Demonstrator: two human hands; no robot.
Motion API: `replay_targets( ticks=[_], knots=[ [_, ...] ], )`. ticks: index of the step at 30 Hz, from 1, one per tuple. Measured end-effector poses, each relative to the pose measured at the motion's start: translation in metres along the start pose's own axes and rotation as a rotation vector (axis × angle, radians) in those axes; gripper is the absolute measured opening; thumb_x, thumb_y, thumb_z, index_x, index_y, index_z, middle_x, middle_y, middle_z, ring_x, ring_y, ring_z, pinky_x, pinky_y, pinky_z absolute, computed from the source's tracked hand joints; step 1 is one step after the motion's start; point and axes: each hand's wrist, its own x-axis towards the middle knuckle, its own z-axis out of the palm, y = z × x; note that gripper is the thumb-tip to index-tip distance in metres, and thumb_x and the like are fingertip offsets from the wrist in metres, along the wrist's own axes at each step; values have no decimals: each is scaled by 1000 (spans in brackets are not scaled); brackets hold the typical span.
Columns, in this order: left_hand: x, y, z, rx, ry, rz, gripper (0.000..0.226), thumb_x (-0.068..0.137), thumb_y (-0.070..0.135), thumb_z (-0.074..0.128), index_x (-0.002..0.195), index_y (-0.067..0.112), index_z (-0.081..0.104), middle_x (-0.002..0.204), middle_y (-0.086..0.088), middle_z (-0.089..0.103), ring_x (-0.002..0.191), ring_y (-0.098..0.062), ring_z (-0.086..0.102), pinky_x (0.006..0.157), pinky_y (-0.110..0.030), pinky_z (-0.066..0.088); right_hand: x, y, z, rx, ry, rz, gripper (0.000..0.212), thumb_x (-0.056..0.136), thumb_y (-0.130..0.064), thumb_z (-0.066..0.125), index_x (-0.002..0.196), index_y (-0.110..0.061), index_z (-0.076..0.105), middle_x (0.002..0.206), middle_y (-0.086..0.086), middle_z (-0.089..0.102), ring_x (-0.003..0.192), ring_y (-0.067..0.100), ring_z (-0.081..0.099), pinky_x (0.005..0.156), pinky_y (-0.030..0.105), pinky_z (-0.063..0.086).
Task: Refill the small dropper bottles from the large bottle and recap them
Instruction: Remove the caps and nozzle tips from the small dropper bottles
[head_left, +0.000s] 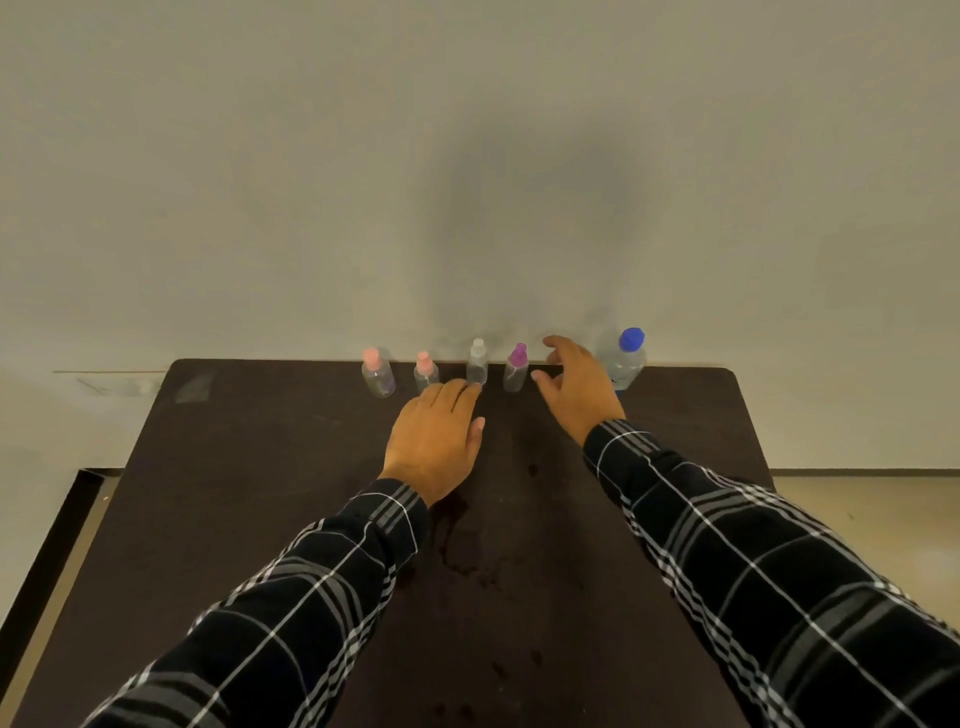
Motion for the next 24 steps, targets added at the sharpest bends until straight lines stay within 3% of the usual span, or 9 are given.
replay_targets(
  ticks=[3,8,12,16,19,21,24],
  knots=[
    [0,1,6,-27,-48,14,37,100,31,41,134,23,52,131,4,53,117,-18,50,92,-36,48,9,-3,12,-16,-38,-11,45,98,-27,59,141,-19,48,129,7,58,101,20,63,96,34,52],
    [2,0,15,-152,-161,-64,37,99,26,42,134,26,53,135,7,52,119,-17,48,92,-38,50,29,-14,19,-54,-36,-59,38,102,-21,52,140,-20,53,131,7,60,110,23,61,100,33,49],
    [1,-2,21,-225,-211,-123,41,99,20,43,139,26,49,140,5,49,124,-19,47,93,-43,50,46,-18,21,-165,-82,-31,30,101,-16,52,129,-16,62,119,8,66,103,22,62,91,27,47],
    [2,-3,25,-424,-137,-220,46,100,23,45,146,27,40,140,3,51,124,-20,52,97,-44,49,42,-19,17,-162,-89,-20,22,99,-19,57,116,-12,69,108,6,71,98,22,65,90,30,50],
    [4,2,27,-587,-78,-309,59,98,30,56,151,27,30,141,4,51,119,-18,56,98,-44,50,27,-21,16,-183,-196,-91,24,94,-24,66,113,-11,71,104,5,71,95,19,64,86,26,48],
    [4,5,31,-683,-52,-375,63,94,36,62,150,27,34,139,5,54,114,-15,60,95,-42,52,17,-23,18,-167,-261,-116,26,92,-29,69,111,-11,71,102,4,70,92,15,63,82,23,45],
    [3,9,39,-687,-38,-385,49,89,40,68,134,28,54,124,7,64,106,-13,64,89,-41,55,7,-27,21,-145,-286,-132,25,91,-32,69,108,-14,72,99,1,70,88,12,61,82,24,49]
  ],
)
